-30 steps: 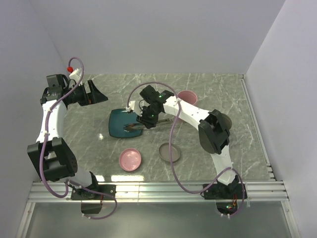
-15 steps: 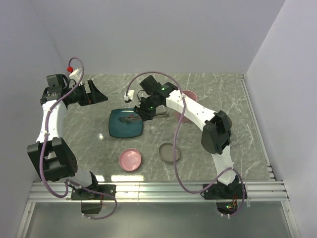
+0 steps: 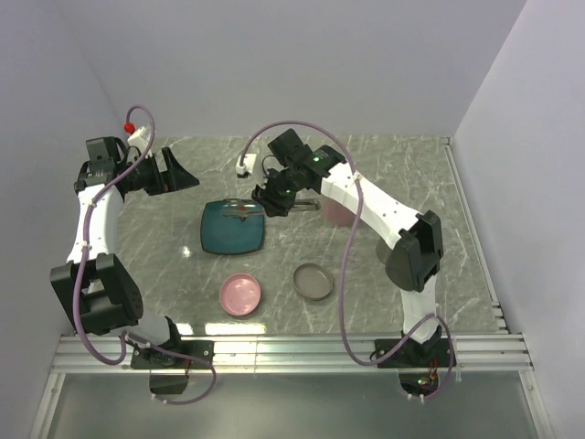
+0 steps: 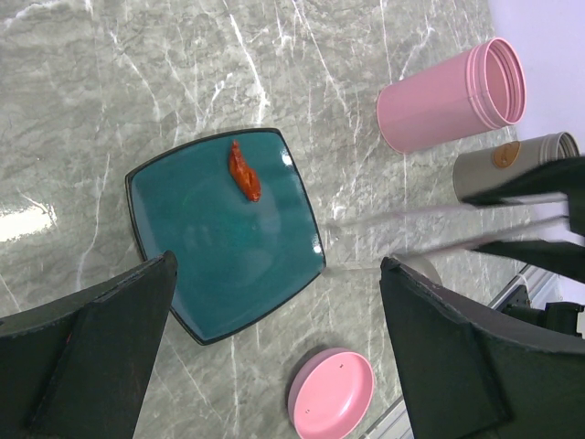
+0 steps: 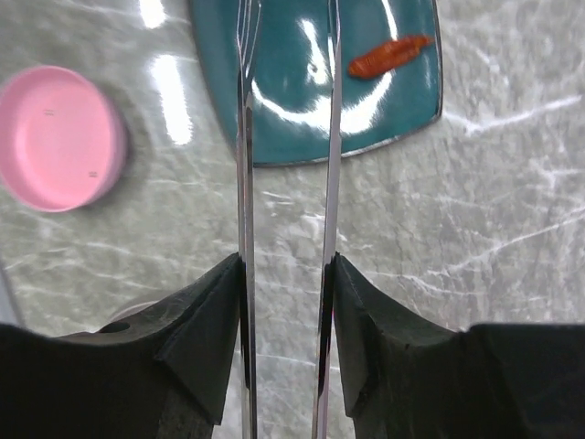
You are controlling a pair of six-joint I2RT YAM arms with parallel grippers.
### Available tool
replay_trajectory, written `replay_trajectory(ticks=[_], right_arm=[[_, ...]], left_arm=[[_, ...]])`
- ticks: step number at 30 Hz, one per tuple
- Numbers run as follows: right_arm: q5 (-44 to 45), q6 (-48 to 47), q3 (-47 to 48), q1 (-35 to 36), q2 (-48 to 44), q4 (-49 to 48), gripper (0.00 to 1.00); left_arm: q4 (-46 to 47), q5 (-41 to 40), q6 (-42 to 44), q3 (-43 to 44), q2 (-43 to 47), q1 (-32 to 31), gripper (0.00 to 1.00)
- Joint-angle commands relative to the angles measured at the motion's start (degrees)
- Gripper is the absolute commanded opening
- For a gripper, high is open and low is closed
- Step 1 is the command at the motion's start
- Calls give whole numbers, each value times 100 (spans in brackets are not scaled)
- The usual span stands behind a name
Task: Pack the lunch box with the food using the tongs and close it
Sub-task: Pick up the fake food from the plate.
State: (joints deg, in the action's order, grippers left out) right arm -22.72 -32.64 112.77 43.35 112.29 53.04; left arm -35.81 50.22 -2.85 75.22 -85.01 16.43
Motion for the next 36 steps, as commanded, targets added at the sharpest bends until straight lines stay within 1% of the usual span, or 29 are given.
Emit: replay_trajectory(ticks=[1,5,9,18,25,30,36], right_arm=[[320,91,113,-169,353,-215,50],[549,441,377,-292,618,-337,51],[734,987,351,-292,689,-460,53],[620,2165,315,-284,706,-487,54],[708,3236,307,-275,803,-636,54],[813,3659,307,-214,829,-803,54],[1085,3950,570,-55,1102,-663,53]], left_arm=[[136,146,-40,89,222,27,99],[118,120,-5,63,231,19,100],[189,111,-31,-16,240,19,99],[171,94,-49,28,143,19,99],[206,59,-58,-25,178,19,99],[206,67,-75,-34,161,19,99],[206,59,-75,10,143,19,99]])
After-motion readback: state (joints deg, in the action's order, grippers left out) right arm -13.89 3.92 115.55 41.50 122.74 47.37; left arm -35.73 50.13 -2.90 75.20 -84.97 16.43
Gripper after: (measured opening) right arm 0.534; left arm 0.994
